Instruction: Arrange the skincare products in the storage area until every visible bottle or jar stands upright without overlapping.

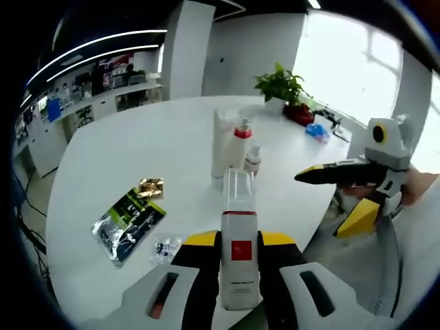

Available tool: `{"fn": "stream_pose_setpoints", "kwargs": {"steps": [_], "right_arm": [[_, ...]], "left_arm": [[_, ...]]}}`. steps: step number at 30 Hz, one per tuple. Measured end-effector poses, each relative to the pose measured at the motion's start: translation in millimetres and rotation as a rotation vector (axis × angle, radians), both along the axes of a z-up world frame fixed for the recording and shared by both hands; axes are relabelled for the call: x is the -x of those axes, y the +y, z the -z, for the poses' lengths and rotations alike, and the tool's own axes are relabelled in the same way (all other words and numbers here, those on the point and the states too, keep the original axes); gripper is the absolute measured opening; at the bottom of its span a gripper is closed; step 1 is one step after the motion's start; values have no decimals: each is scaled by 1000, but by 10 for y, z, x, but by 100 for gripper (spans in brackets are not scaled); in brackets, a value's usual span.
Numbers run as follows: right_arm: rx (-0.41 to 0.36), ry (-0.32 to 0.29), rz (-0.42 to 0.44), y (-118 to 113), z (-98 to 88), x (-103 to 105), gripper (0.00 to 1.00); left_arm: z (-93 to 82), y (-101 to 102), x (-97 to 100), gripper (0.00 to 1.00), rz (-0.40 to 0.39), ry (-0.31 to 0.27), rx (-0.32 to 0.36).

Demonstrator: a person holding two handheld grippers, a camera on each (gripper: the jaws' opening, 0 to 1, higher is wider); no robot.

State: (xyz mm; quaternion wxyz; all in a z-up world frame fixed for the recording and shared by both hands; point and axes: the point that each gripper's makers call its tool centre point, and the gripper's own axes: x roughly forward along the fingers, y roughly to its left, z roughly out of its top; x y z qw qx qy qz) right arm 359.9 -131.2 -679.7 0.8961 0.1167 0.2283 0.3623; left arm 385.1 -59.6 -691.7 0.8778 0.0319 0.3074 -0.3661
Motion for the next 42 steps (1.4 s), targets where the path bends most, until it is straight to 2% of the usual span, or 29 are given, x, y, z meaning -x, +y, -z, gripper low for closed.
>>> {"fn": "stream_pose_setpoints", "kwargs": {"steps": [4,9,14,17,23,27,33,40,42], "right_arm": [[-88,18,9,57,-73,-27,70],[-242,54,45,94,-203,-86,67],[-295,69,60,111,-234,-112,59],[-364,97,70,159,-249,-116,56],[-454,140,100,202,-226,-140,48],[-486,152,113,187,-229,-154,37],[-483,137,118,176,-265,-164,25],[-438,113,106,218,-287,-158,23],[-451,135,106,221,-291,-151,21]], "left_arm": [[-82,-52,10,17,27,-39,-6],[-112,-140,78,17,64,-61,-16],[-165,-235,153,17,105,-99,-33],[-195,-287,181,17,127,-118,-31],[-274,-396,241,17,165,-144,-22],[-283,-445,274,17,189,-156,-28],[-270,-468,289,17,197,-151,-28],[-260,-458,288,17,195,-148,-33],[-242,-458,299,18,199,-143,-37]]}}
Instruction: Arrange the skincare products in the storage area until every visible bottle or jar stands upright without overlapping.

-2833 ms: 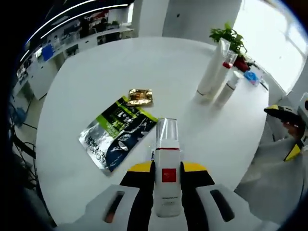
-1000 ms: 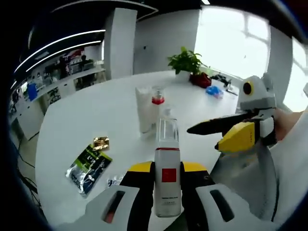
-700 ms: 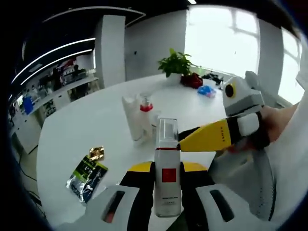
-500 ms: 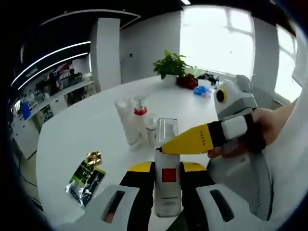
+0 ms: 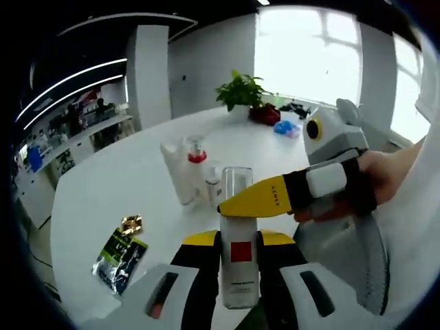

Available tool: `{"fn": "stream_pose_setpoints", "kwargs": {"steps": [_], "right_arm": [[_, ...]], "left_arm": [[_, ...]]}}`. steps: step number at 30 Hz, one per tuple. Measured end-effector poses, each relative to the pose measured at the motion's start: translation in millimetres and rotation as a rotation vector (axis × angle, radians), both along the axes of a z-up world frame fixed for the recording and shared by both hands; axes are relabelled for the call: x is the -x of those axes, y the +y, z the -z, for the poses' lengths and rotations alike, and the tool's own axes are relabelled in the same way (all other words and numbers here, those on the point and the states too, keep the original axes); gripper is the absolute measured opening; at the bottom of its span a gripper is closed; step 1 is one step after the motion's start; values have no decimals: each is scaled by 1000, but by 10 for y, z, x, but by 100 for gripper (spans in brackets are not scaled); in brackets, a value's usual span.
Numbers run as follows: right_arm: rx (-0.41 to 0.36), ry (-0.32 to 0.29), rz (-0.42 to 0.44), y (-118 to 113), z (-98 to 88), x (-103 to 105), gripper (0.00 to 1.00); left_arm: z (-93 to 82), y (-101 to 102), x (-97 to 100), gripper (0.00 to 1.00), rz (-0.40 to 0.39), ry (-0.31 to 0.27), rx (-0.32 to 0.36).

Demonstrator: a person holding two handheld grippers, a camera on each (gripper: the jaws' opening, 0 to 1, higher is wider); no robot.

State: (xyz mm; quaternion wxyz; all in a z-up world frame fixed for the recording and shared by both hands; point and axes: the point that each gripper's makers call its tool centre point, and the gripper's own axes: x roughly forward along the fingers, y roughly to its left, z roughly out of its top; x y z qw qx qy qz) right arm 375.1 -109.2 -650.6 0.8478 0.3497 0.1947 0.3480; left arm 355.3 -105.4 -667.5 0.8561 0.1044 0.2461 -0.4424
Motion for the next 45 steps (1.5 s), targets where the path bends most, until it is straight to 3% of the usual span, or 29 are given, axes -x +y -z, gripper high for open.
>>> {"fn": "stream_pose_setpoints", "kwargs": {"steps": [4,11,15,19,23,28,33,37,45], "right_arm": [[13,-24,-15,-11,-28,7,19],[110,-124,-119,-22,-111,71,18],[163,-212,-261,30,-219,177,18],[140,-274,-409,98,-380,312,18],[145,-318,-520,151,-467,419,18],[144,-368,-614,202,-560,508,18],[224,-412,-715,225,-538,583,18],[287,-428,-753,199,-471,587,18],[336,-452,-764,139,-387,557,18]], "left_arm": [[-5,-31,11,18,5,10,20],[-50,-88,70,19,74,99,107],[-103,-120,168,20,168,175,173],[-207,-129,274,23,271,239,230],[-269,-115,324,29,353,234,216],[-369,-153,475,24,490,230,214],[-333,-156,545,22,576,211,132],[-263,-159,550,20,605,191,73],[-173,-217,498,17,586,167,41]]}}
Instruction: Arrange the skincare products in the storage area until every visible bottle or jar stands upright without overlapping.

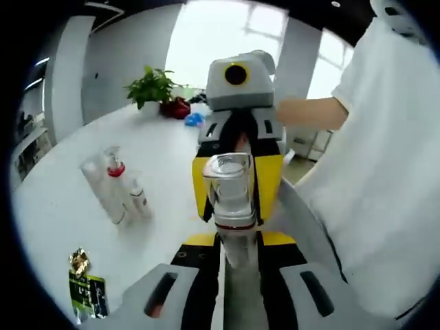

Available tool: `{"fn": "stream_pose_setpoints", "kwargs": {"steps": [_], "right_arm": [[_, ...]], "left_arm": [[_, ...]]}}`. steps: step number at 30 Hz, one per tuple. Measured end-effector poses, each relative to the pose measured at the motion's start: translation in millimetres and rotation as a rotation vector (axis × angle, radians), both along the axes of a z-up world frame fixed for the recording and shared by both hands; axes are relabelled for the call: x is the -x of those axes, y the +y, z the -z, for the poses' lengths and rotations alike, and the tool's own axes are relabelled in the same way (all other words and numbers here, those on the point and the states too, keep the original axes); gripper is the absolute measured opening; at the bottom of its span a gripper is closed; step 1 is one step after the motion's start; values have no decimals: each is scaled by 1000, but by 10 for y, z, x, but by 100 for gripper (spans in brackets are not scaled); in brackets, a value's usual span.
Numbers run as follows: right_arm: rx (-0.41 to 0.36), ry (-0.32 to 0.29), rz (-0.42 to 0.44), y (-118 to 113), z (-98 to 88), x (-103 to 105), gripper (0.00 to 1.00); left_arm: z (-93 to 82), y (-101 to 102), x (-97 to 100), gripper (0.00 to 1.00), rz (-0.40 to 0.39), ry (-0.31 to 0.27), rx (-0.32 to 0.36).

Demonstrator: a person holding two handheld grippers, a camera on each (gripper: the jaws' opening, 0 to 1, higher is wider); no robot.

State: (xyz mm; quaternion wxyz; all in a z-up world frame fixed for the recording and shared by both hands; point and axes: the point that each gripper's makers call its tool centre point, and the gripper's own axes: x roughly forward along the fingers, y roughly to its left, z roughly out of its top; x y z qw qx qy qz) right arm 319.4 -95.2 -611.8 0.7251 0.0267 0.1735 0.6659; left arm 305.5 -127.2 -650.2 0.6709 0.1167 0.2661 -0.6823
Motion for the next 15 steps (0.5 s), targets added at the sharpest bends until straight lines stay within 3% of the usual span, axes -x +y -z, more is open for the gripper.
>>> {"fn": "stream_pose_setpoints", "kwargs": {"steps": [8,15], "right_arm": [[33,-21,163,-82,169,-305,21],[71,-28,307,-119,384,-498,23]], "left_arm": [[136,0,-372,16,-146,-111,-32],[349,-19,-580,16,-220,-150,-57]]}}
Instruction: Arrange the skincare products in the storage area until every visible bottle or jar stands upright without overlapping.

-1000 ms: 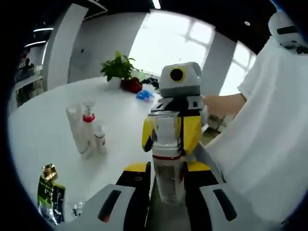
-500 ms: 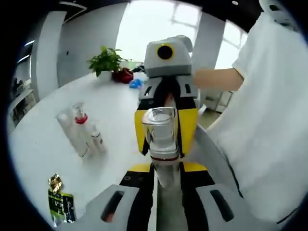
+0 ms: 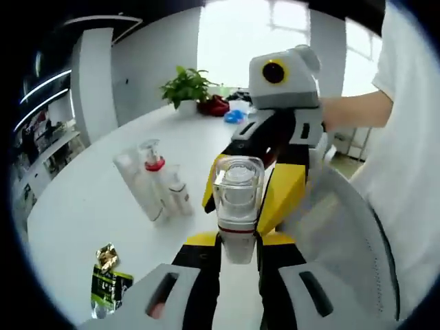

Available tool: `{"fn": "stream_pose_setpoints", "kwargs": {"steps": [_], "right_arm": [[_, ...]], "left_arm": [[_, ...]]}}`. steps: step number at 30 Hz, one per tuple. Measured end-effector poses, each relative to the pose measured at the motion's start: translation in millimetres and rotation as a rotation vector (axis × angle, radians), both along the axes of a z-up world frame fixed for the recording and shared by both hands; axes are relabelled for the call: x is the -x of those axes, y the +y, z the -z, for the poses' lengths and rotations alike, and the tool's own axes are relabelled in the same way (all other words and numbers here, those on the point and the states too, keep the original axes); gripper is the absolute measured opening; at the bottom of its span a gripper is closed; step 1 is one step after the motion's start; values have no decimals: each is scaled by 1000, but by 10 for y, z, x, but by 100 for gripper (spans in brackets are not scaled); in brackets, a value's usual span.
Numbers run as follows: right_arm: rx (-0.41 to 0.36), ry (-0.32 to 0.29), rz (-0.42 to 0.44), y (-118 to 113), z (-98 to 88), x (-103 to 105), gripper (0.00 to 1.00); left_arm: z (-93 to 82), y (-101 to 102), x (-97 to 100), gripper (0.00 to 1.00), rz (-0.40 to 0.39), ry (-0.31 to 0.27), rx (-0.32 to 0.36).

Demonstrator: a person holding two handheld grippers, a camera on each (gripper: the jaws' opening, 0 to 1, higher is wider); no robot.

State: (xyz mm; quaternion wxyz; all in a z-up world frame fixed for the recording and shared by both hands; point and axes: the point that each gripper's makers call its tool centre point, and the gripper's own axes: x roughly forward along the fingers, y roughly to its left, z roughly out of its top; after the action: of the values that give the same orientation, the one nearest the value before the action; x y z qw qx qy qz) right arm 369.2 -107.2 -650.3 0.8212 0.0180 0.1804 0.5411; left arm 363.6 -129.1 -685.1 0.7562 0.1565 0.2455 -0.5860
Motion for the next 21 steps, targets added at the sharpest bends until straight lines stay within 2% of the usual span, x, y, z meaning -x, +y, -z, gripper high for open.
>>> {"fn": "stream_pose_setpoints", "kwargs": {"steps": [11,21], "right_arm": [[119,-16,169,-102,412,-166,22],[188,11,218,-152,721,-232,22]], "left_arm": [[428,-62,-182,16,35,-30,-54],[717,-105,-222,16,72,-26,-71]]}}
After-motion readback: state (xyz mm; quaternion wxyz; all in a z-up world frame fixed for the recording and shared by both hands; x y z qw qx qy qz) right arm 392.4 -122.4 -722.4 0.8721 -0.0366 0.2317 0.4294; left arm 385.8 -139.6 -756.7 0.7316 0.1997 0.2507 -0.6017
